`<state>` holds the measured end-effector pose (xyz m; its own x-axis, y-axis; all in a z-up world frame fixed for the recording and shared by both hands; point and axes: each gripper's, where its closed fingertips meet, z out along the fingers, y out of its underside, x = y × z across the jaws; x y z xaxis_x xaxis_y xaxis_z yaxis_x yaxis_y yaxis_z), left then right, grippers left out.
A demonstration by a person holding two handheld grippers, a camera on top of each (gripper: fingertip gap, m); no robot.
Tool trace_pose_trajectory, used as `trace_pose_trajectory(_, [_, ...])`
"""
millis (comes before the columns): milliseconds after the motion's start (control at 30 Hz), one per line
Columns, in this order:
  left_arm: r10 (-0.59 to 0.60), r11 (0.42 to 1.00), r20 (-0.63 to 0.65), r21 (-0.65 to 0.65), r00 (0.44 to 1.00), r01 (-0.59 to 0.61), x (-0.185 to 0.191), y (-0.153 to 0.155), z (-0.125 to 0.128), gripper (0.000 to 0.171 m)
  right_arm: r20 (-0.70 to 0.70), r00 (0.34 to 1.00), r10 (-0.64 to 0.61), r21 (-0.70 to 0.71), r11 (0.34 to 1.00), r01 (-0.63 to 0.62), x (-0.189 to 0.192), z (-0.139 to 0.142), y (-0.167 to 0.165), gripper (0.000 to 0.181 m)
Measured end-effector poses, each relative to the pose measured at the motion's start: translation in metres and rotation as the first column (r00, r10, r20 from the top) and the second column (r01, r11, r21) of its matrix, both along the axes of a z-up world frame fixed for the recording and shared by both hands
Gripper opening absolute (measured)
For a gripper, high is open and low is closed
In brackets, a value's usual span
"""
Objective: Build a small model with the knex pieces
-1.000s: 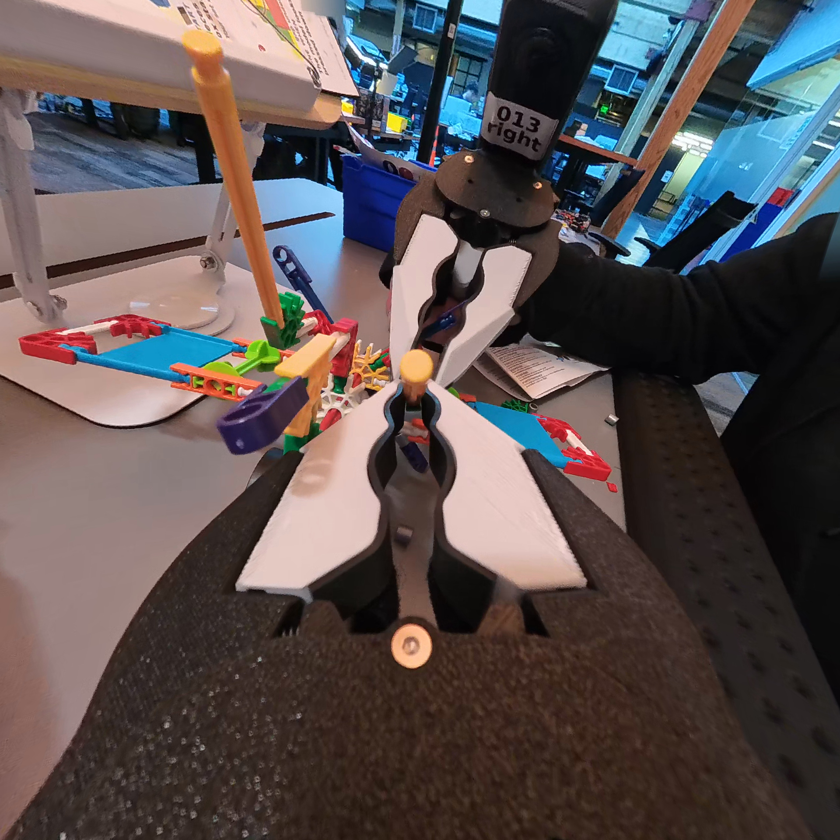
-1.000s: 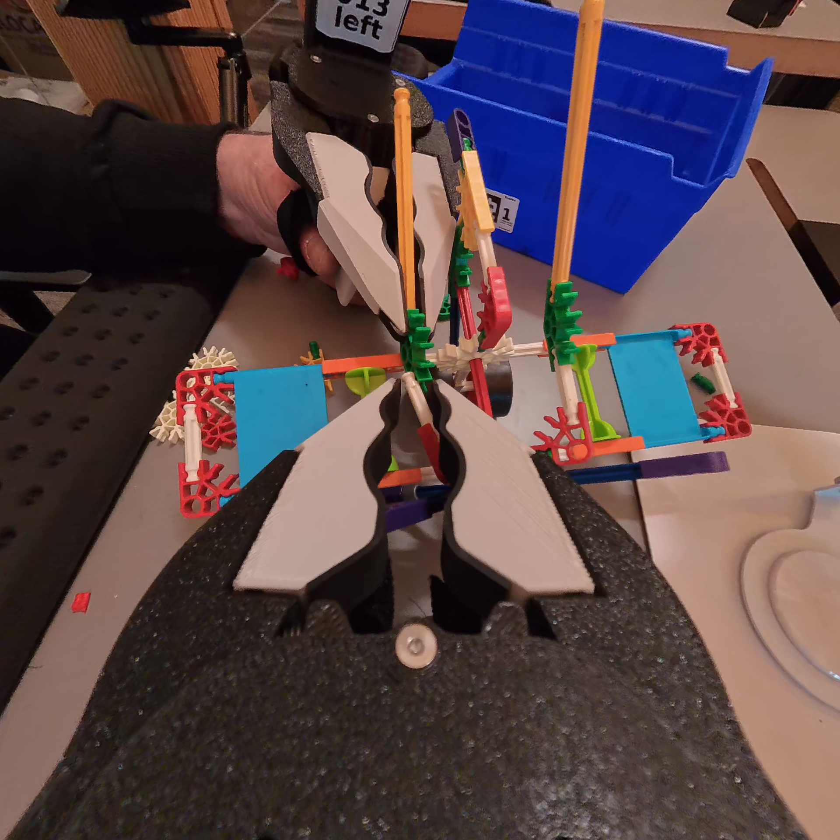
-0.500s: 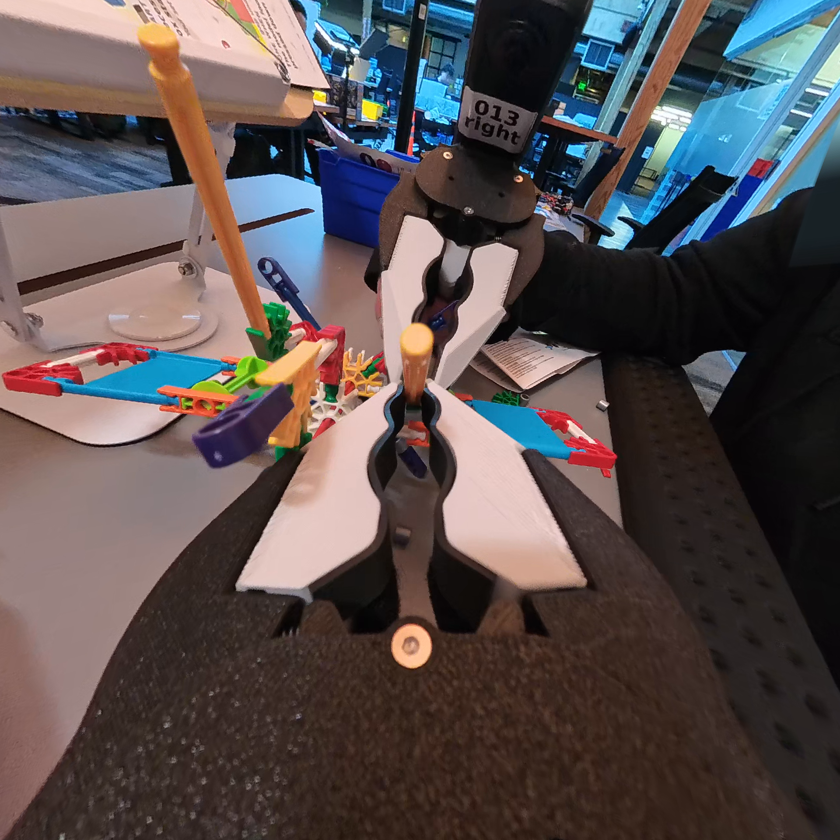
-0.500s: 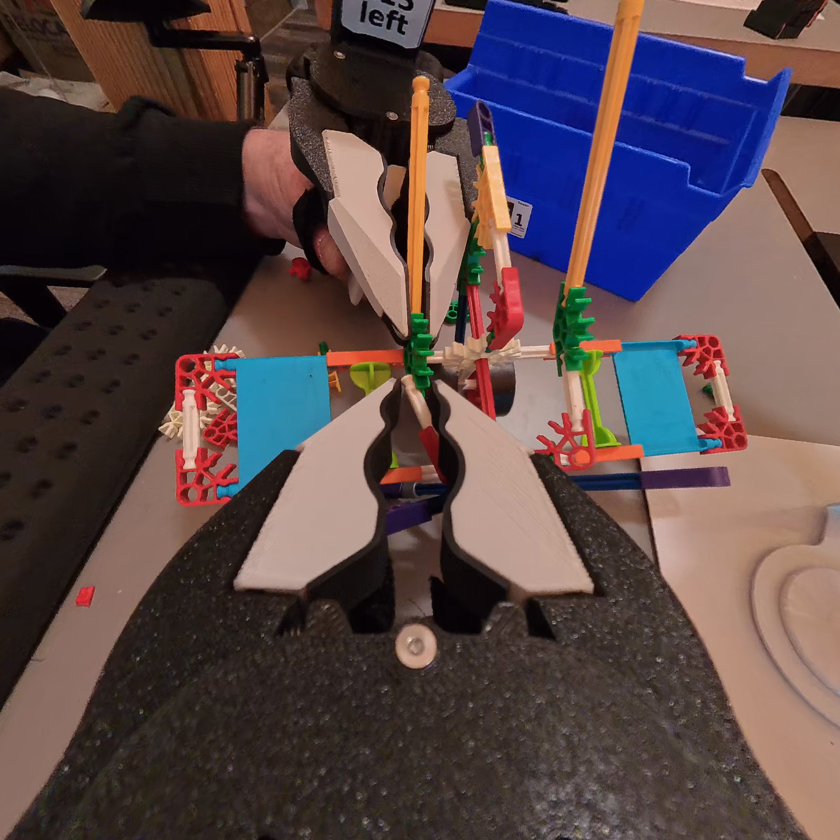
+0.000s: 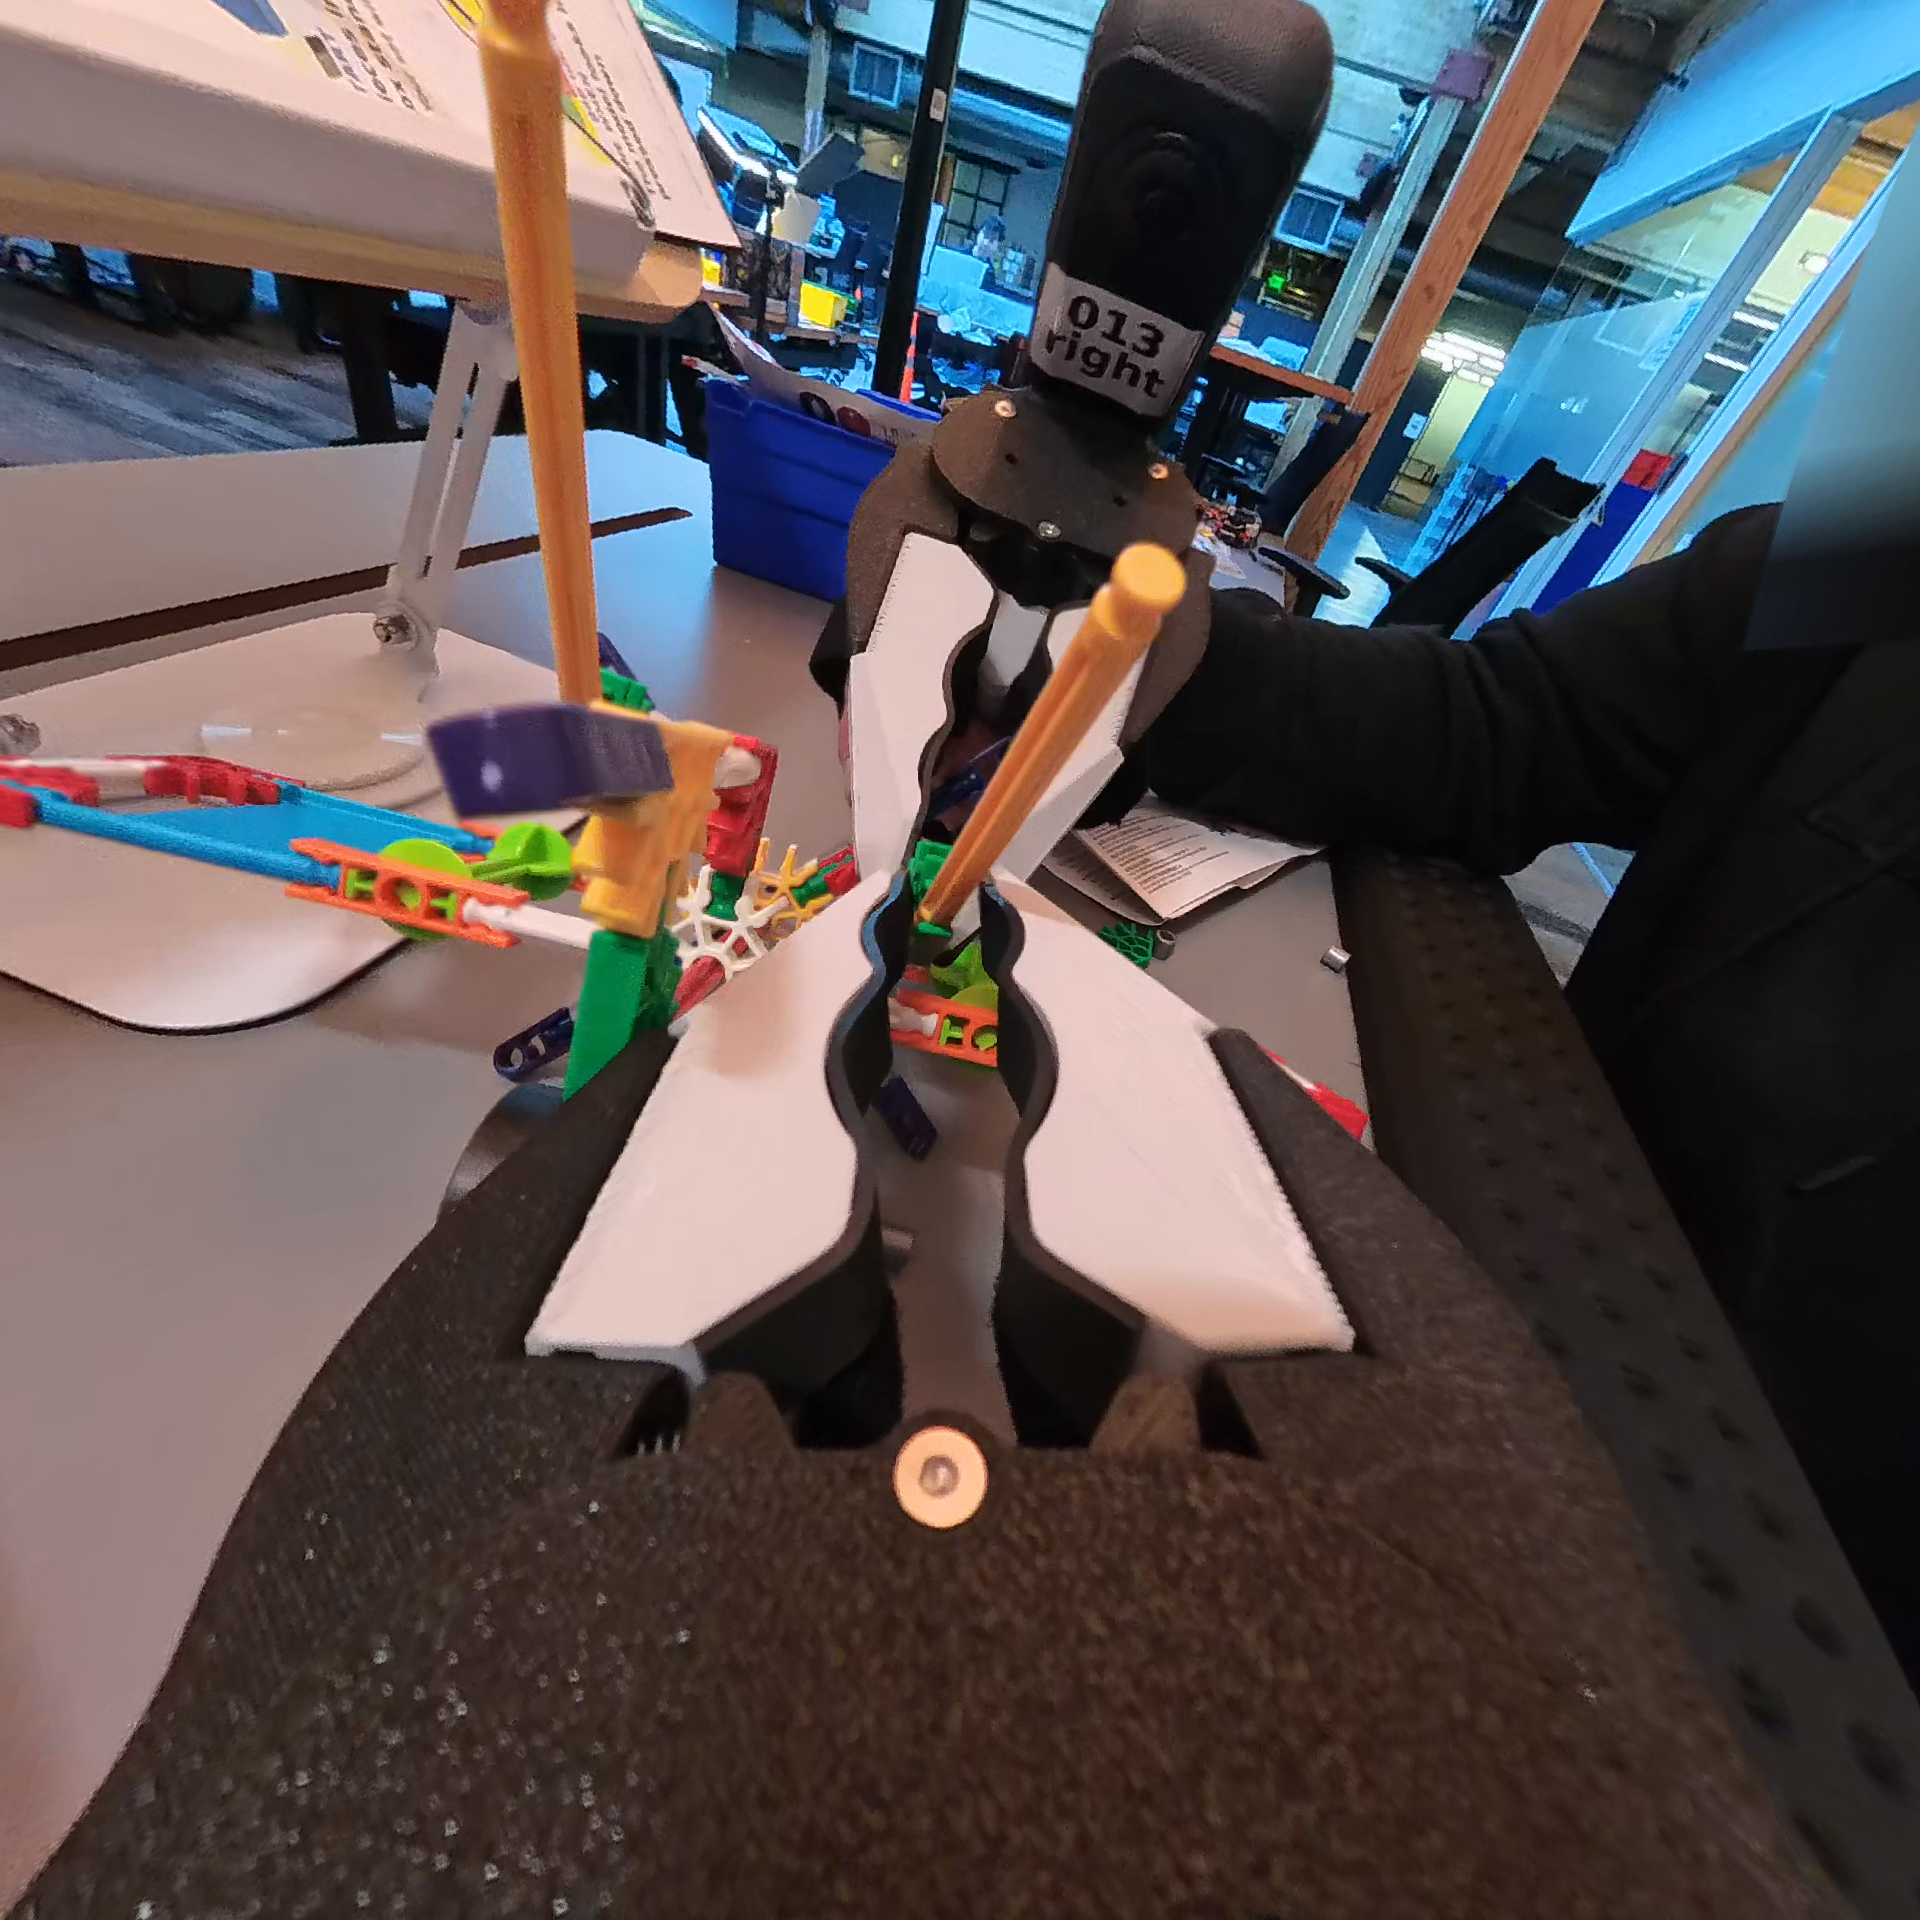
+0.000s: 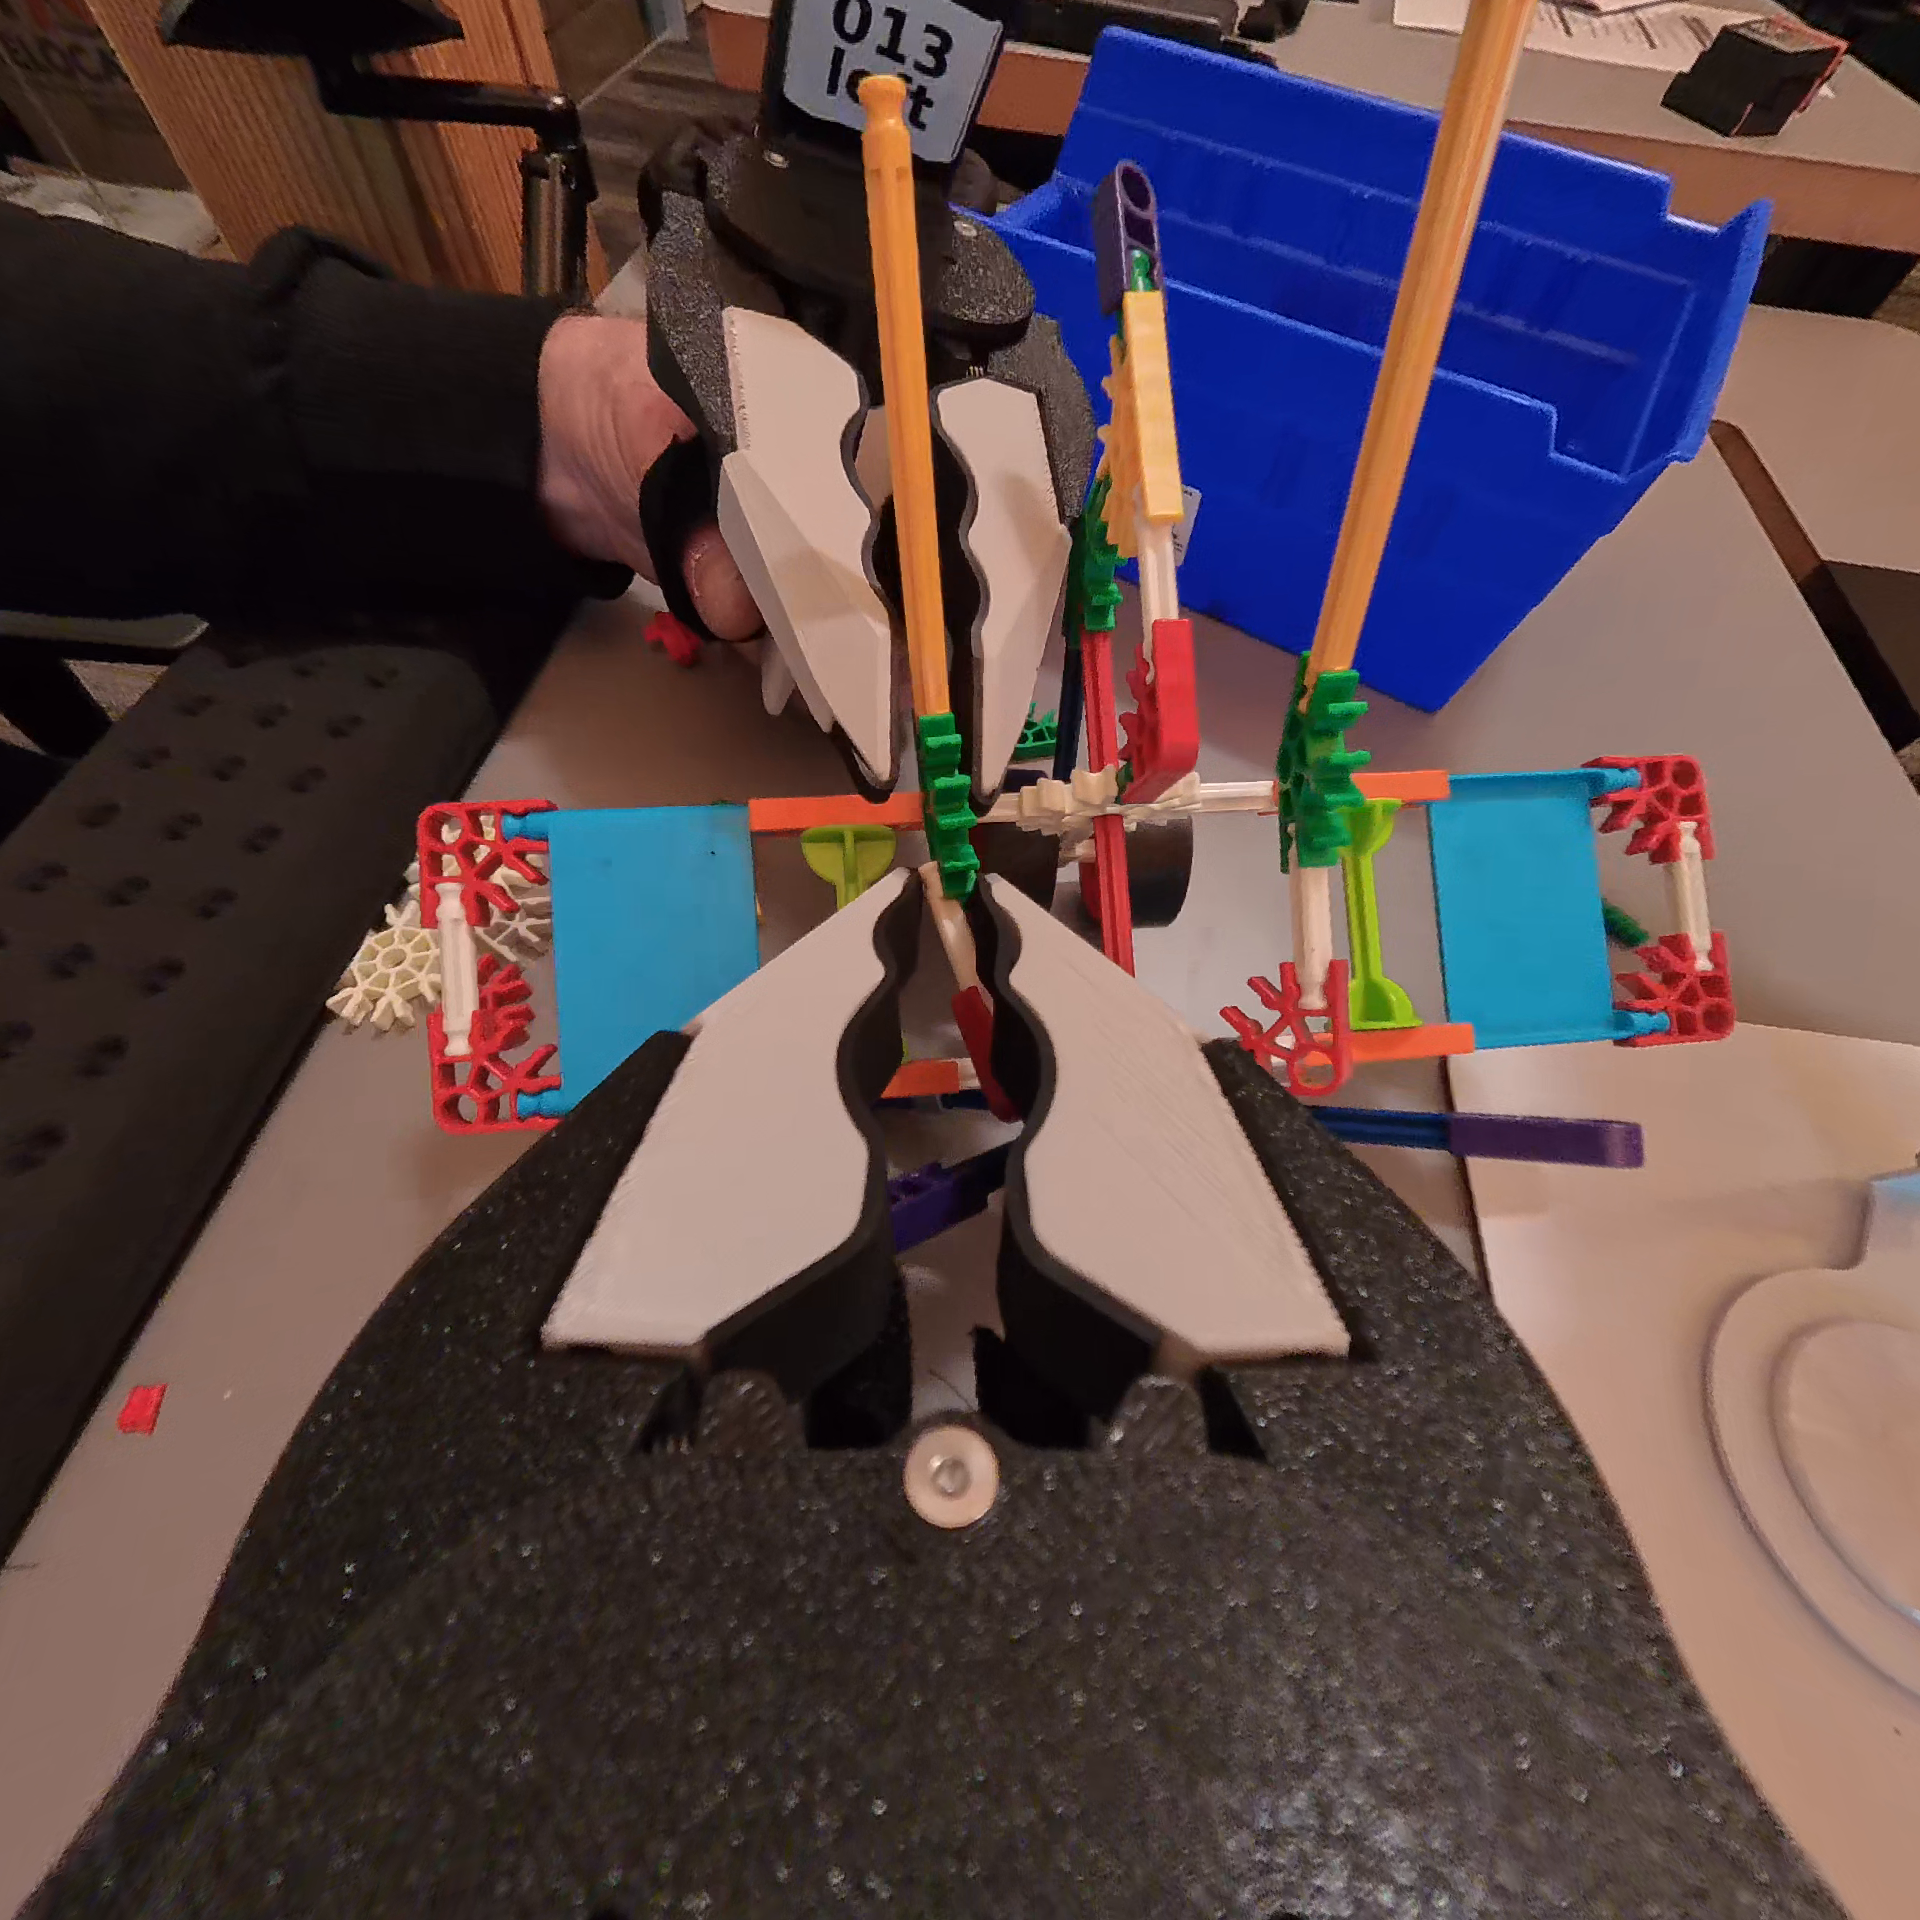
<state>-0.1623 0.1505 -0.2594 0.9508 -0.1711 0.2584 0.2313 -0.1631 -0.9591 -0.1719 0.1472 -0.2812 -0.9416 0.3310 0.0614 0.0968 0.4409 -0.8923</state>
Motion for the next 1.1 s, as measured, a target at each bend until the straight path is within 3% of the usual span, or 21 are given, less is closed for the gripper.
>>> trace_pose_trajectory(800, [0.037,0.999,0.015,-0.032,0.999,-0.036,-0.007,0.003,-0.010,0.005,-0.021,0.998,-0.051,0.108,0.993,0.054,-0.005,-0.013,-0.002,0.016])
trace_pose_trajectory(967, [0.050,0.998,0.014,-0.034,0.999,-0.049,-0.006,0.004,-0.008,0.006,-0.060,0.997,-0.042,0.157,0.986,0.051,-0.003,-0.015,-0.001,0.020])
trace_pose_trajectory(1100, [0.111,0.994,0.095,-0.034,0.989,-0.108,-0.014,0.002,-0.006,0.006,-0.156,0.986,-0.054,0.242,0.966,0.092,-0.008,-0.017,0.003,0.013])
